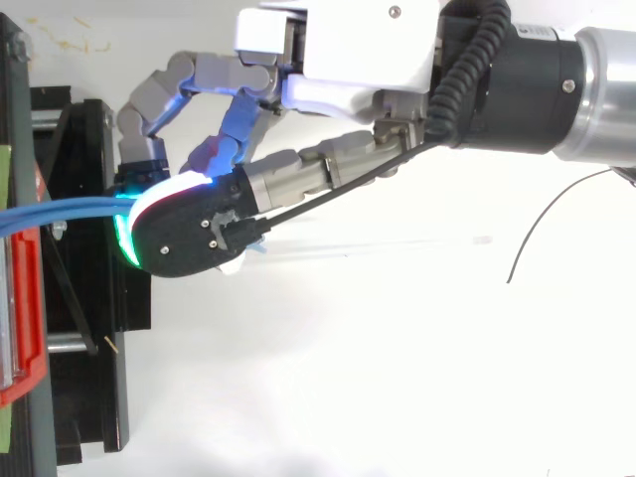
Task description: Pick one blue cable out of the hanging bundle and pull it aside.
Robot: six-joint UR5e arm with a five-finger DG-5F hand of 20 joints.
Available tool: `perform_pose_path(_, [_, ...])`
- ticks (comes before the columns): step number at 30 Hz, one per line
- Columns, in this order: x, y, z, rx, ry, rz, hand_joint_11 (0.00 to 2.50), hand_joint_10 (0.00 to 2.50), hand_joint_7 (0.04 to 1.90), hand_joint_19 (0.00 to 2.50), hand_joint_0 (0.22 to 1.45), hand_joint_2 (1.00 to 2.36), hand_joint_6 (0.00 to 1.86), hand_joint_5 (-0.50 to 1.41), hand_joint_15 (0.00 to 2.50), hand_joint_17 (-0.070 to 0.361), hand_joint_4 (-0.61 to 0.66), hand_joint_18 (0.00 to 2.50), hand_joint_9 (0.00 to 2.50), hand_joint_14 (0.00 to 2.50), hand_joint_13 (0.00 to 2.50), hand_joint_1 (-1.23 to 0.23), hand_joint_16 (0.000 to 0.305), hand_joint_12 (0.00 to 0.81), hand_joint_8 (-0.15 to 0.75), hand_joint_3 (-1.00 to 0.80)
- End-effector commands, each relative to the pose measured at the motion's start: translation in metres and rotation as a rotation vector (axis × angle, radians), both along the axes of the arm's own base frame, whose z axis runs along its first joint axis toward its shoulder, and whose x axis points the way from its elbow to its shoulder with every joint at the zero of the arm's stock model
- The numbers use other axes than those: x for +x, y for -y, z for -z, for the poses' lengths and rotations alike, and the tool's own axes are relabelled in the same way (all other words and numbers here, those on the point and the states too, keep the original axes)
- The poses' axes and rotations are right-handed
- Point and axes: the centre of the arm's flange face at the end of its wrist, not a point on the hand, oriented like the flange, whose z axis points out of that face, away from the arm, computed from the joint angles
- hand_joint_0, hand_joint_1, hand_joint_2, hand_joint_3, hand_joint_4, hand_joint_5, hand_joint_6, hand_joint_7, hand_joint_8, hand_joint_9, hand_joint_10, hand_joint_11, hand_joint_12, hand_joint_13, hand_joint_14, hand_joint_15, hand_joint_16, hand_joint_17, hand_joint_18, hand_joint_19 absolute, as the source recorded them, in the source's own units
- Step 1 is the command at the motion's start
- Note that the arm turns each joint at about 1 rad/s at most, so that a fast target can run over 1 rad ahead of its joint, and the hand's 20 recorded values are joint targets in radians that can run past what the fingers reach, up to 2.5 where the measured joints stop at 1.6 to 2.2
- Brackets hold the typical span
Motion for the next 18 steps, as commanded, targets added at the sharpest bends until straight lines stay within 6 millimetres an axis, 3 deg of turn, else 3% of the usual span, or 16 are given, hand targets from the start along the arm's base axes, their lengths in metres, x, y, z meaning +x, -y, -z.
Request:
perform_pose_path(1, [-0.0002,0.0026,0.0007,0.0,-0.001,0.003,0.77,0.02,0.92,0.67,0.57,1.02,0.91,-0.12,0.55,0.105,0.01,0.76,1.2,0.02,0.84,-0.75,0.047,0.368,0.317,-0.11])
perform_pose_path(7, [-0.0021,0.0038,0.0008,-0.011,-0.014,0.004,0.79,0.02,0.95,0.65,0.66,1.02,0.95,-0.15,0.54,0.098,-0.08,0.77,1.14,0.02,0.83,-0.88,0.043,0.347,0.283,-0.15])
perform_pose_path(9, [-0.0026,0.0038,-0.0018,-0.011,-0.014,0.004,0.79,0.02,1.04,0.64,0.74,1.02,0.95,-0.16,0.54,0.096,-0.14,0.77,1.13,0.02,0.83,-0.88,0.042,0.341,0.268,-0.29])
perform_pose_path(12, [-0.0026,0.0038,-0.0018,-0.011,-0.014,0.004,0.79,0.02,1.01,0.64,0.81,1.0,0.97,-0.18,0.53,0.091,-0.29,0.78,1.12,0.02,0.84,-0.83,0.041,0.329,0.231,-0.5])
perform_pose_path(18, [-0.0044,0.0061,-0.0047,-0.011,-0.017,0.006,0.76,0.02,0.92,0.61,0.79,1.0,0.97,-0.18,0.52,0.086,-0.4,0.8,1.15,0.02,0.85,-0.84,0.038,0.312,0.218,-0.5])
